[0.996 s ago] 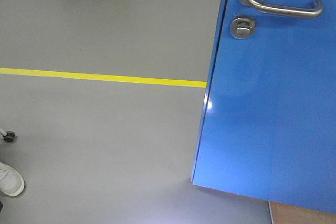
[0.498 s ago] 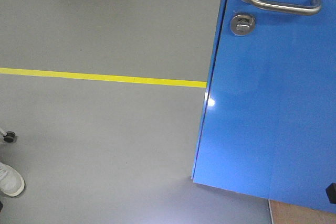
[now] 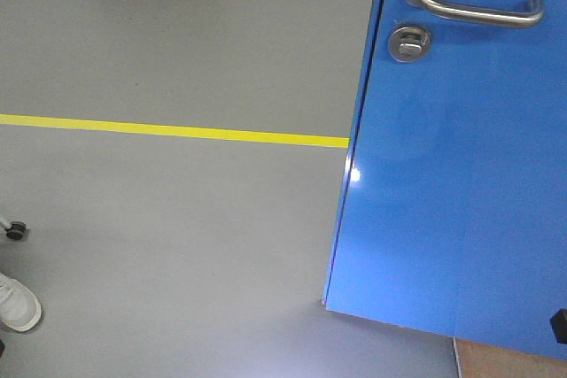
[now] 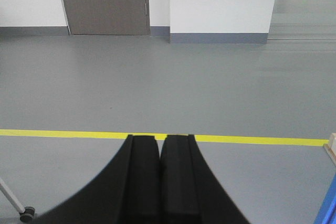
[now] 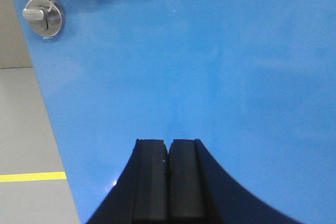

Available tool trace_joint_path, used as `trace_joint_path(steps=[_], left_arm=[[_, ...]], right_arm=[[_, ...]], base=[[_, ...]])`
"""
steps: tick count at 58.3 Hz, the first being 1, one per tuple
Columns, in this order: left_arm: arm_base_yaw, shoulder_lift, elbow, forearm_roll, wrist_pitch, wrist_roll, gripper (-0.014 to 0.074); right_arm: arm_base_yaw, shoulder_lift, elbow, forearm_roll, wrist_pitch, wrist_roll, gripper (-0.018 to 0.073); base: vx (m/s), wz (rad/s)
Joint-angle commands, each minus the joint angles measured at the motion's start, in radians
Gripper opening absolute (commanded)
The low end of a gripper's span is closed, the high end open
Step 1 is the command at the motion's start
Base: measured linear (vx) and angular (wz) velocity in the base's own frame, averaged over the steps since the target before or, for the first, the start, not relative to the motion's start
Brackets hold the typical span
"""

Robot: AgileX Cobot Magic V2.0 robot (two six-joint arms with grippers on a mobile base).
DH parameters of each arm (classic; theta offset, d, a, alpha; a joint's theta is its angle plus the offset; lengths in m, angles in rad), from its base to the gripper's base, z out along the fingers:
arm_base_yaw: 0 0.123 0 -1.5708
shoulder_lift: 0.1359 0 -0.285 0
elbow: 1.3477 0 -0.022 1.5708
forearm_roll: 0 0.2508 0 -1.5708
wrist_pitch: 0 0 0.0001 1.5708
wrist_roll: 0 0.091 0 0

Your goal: Move to blue door and open it

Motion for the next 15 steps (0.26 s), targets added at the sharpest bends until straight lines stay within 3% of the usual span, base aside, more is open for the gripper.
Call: trace_joint_path(steps=[1,15], left_arm=[[-0.006,-0.013,-0.026,-0.007,-0.083,-0.004,0.0073],[-0.006,-0.013,-0.026,-0.007,-0.083,-0.004,0.0073]], right_arm=[[-0.006,-0.011,0.001,-0.009,-0.077,0.001,0.0012],[-0.006,-0.011,0.001,-0.009,-0.078,0.001,0.0012]], base=[[0.00,0.00],[0.00,0.00]])
